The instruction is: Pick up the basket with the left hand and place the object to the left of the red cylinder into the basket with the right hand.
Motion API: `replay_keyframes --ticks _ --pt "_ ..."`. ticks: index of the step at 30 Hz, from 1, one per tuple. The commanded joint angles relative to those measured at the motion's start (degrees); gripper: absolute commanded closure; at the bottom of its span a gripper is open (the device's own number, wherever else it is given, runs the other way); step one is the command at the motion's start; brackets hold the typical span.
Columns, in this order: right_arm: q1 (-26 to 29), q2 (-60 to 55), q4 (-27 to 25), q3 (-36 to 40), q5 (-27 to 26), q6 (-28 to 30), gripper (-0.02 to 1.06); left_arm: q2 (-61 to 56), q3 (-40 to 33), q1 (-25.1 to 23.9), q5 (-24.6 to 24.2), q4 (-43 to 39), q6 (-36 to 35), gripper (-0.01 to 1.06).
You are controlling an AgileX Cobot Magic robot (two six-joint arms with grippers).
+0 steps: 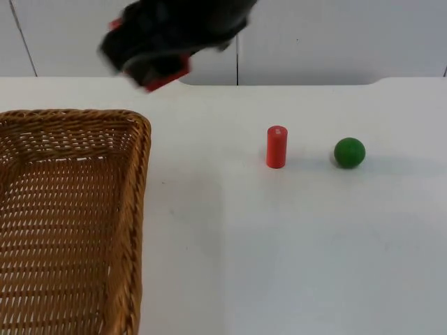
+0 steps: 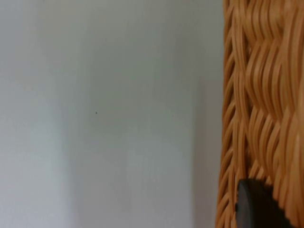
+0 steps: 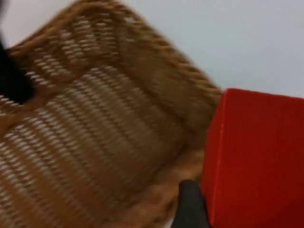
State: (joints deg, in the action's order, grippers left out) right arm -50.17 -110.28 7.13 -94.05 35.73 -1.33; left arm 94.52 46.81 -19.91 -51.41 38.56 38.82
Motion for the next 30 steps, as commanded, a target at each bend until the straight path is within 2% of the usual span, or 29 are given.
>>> replay_keyframes --ticks 1,7,9,10,13,14,17,18,20,21,22,24,27,30 --pt "-2.3 -1.5 0.0 -0.1 -2.4 0.5 1.05 -0.3 0.4 -0.2 -1.4 1.1 -0.5 1.05" --pt "-5.7 -7.1 -0.4 -0.1 -9.4 0.6 1.02 -0.3 0.4 -0.2 -1.3 1.4 -0.5 1.05" --pt "-5.9 -9.5 -1.3 -0.1 -12.3 0.6 0.95 -0.3 0.4 -0.2 -1.3 1.5 -0.5 1.05" --pt "-5.9 -9.5 -1.3 -0.1 -12.3 0.6 0.95 -0.3 0.4 -0.2 -1.3 1.5 -0.5 1.05" --pt "-6.3 -12.1 -1.7 -0.1 -16.0 0.6 0.79 -0.3 0.4 -0.2 -1.3 1.6 -0.5 1.05" --pt "-6.3 -12.1 -1.7 -0.1 -16.0 0.6 0.79 -0.3 0.4 -0.2 -1.3 1.6 -0.5 1.05" --pt "-6.3 -14.2 -1.7 -0.1 -16.5 0.6 0.58 -0.3 0.4 -0.2 -1.3 1.6 -0.5 1.05" --pt "-6.3 -14.2 -1.7 -0.1 -16.5 0.6 0.58 -0.3 0.4 -0.2 -1.3 1.6 -0.5 1.05" --pt "-6.3 -14.5 -1.7 -0.1 -15.9 0.6 0.42 -0.3 0.4 -0.2 -1.2 1.9 -0.5 1.05" --pt "-6.3 -14.2 -1.7 -0.1 -16.0 0.5 0.3 -0.3 0.4 -0.2 -1.2 1.9 -0.5 1.05" --pt "-6.3 -14.2 -1.7 -0.1 -16.0 0.5 0.3 -0.3 0.4 -0.2 -1.2 1.9 -0.5 1.05" --pt "-6.3 -13.5 -1.7 -0.2 -16.2 0.5 0.23 -0.3 0.4 -0.2 -1.2 2.1 -0.3 1.05" --pt "-6.3 -12.3 -1.7 -0.2 -16.0 0.5 0.21 -0.3 0.4 -0.2 -1.2 2.3 -0.3 1.05" --pt "-6.3 -8.1 -0.7 -0.2 -12.2 0.5 0.21 -0.3 0.4 -0.2 -0.9 2.3 -0.3 1.05"
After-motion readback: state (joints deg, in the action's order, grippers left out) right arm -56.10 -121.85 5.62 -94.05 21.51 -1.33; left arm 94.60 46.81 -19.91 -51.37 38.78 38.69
